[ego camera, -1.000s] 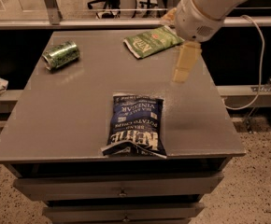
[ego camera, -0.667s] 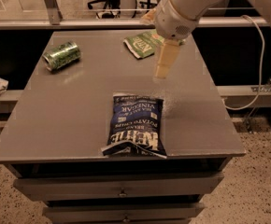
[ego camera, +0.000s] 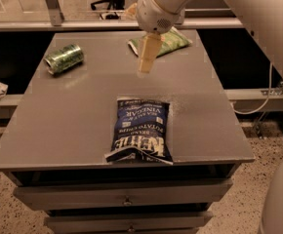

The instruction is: Pick green can

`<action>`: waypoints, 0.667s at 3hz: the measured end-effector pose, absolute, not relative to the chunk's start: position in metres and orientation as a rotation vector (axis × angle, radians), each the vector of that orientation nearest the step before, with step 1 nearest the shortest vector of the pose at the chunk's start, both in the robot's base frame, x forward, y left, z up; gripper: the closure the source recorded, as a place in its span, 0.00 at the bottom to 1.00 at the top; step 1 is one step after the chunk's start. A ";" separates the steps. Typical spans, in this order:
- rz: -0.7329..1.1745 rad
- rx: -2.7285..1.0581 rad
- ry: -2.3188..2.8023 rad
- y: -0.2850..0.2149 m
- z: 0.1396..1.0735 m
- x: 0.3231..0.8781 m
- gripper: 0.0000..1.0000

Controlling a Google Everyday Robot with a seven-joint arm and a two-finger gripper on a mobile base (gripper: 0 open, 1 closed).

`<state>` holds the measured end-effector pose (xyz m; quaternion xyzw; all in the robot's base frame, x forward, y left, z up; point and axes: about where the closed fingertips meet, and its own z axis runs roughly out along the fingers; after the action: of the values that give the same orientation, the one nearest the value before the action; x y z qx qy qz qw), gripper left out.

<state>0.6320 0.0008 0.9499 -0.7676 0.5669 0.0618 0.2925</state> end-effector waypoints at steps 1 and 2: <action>0.201 -2.042 1.490 0.000 0.950 0.628 0.00; 0.262 -1.963 1.467 0.006 0.943 0.638 0.00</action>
Offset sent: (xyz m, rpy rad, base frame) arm 0.0340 0.0114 -0.0041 0.2701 -0.0418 -0.0425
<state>0.6381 0.0061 0.9428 -0.7513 0.5614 0.1001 0.3321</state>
